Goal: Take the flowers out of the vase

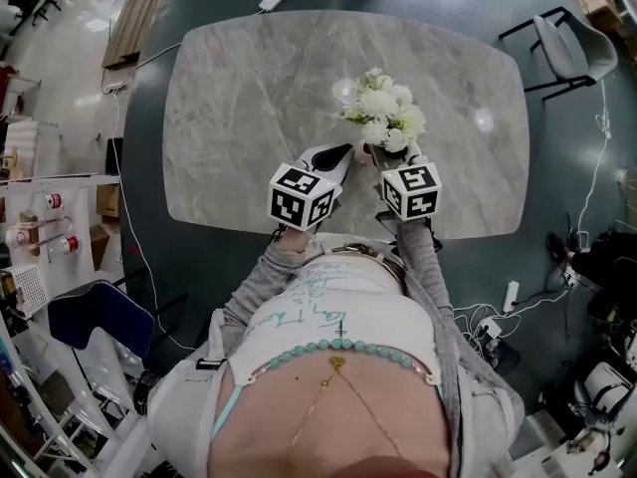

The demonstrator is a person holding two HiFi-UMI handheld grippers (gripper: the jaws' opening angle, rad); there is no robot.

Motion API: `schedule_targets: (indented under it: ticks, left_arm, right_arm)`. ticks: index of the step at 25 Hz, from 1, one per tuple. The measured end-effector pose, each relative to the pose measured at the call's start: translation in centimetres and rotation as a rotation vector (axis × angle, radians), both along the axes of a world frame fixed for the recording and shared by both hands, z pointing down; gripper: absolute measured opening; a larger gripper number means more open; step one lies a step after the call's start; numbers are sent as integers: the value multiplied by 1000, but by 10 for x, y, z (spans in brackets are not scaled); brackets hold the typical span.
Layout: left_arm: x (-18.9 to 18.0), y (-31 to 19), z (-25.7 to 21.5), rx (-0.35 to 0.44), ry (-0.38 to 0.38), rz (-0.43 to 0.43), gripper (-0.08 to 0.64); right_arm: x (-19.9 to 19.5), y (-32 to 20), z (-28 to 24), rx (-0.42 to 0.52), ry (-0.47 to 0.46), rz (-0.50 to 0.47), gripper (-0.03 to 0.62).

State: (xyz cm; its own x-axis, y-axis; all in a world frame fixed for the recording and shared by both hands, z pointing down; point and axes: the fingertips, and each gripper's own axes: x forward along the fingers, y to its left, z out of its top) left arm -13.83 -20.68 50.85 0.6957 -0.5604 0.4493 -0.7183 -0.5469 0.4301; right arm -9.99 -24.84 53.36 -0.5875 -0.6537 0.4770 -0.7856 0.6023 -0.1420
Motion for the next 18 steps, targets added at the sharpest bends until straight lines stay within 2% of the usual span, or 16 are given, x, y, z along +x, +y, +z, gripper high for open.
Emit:
schedule_targets:
  ticks: [18]
  left_arm:
    - [10, 11, -6, -3, 11, -89, 0]
  right_arm:
    - [1, 5, -19, 34, -22, -88, 35]
